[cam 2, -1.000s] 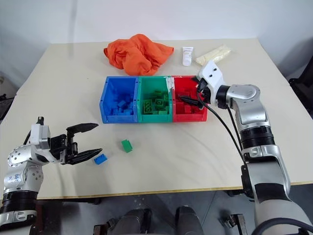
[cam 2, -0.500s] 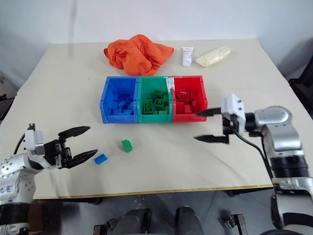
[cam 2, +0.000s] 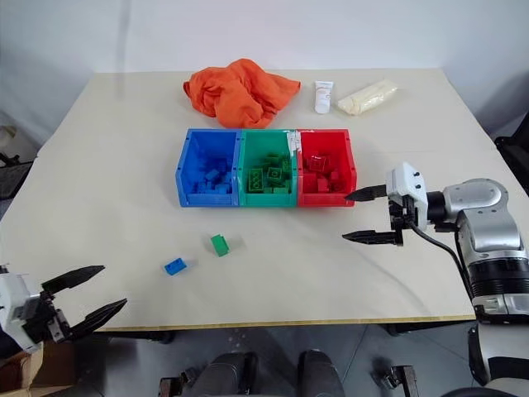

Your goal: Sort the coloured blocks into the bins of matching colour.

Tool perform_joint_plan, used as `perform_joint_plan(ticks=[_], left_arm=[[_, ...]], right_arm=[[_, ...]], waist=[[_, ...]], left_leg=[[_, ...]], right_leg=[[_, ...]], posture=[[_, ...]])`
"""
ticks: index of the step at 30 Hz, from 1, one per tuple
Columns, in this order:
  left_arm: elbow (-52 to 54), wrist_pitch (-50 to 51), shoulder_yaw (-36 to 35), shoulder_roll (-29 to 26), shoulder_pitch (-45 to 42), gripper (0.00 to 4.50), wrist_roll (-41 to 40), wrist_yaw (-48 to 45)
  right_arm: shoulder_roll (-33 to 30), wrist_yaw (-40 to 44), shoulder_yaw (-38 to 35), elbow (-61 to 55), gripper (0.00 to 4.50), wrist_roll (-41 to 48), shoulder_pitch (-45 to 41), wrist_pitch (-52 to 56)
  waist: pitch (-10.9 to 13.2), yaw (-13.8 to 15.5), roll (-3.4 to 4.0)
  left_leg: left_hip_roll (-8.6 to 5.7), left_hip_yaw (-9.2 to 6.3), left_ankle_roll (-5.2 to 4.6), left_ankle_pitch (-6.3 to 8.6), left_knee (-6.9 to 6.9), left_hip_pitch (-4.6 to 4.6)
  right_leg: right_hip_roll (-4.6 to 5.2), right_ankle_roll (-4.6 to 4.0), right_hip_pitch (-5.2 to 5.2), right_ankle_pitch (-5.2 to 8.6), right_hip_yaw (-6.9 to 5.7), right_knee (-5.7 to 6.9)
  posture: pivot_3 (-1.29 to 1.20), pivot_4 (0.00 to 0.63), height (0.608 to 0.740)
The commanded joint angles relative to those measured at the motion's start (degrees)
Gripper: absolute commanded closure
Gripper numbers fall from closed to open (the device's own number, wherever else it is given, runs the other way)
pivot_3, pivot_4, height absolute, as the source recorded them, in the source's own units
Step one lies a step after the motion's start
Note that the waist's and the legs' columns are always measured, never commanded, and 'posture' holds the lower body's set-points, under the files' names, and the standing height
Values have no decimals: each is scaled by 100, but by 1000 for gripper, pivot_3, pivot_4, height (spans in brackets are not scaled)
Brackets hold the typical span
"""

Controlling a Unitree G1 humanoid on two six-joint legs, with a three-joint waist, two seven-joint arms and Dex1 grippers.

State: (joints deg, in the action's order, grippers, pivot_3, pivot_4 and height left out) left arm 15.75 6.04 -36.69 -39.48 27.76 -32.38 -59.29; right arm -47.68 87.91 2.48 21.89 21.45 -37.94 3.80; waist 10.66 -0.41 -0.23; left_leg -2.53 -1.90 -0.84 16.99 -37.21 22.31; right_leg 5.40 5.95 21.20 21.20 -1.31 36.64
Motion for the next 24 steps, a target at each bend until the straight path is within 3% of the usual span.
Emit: perform_joint_plan(ticks=[1,6,14,19,24], left_arm=[[411,111,-103,-112,51,0,-86,51],[666,390,403,-158,-633,0,-60,373],[396,670,2138,-261,-2633,0,674,729],[-349,688,3243,-213,-3764,0,1331,587],[-1121,863,3918,-218,-4582,0,1829,498]], right_arm=[[34,293,-18,-191,33,91,-113,24],[102,183,-38,-357,33,143,-57,109],[-45,-104,-365,-1157,33,396,449,409],[-65,-554,-683,-1798,33,509,1031,653],[-82,-929,-987,-2350,33,587,1613,797]], waist=[[0,13,0],[1,33,1],[1,41,1],[0,35,2],[0,35,2]], left_leg=[[0,0,0,0,0,0],[0,0,1,0,-1,0],[-4,-2,2,0,-9,1],[-2,7,4,1,-8,2],[-2,9,5,0,-12,2]], right_leg=[[0,0,0,0,-1,0],[0,0,-3,0,-3,-2],[-1,5,3,-3,-10,24],[-6,6,12,-3,-9,34],[-8,7,13,-4,-8,40]], posture=[[0,150,740],[0,150,740],[0,150,740],[0,150,740],[0,150,740]])
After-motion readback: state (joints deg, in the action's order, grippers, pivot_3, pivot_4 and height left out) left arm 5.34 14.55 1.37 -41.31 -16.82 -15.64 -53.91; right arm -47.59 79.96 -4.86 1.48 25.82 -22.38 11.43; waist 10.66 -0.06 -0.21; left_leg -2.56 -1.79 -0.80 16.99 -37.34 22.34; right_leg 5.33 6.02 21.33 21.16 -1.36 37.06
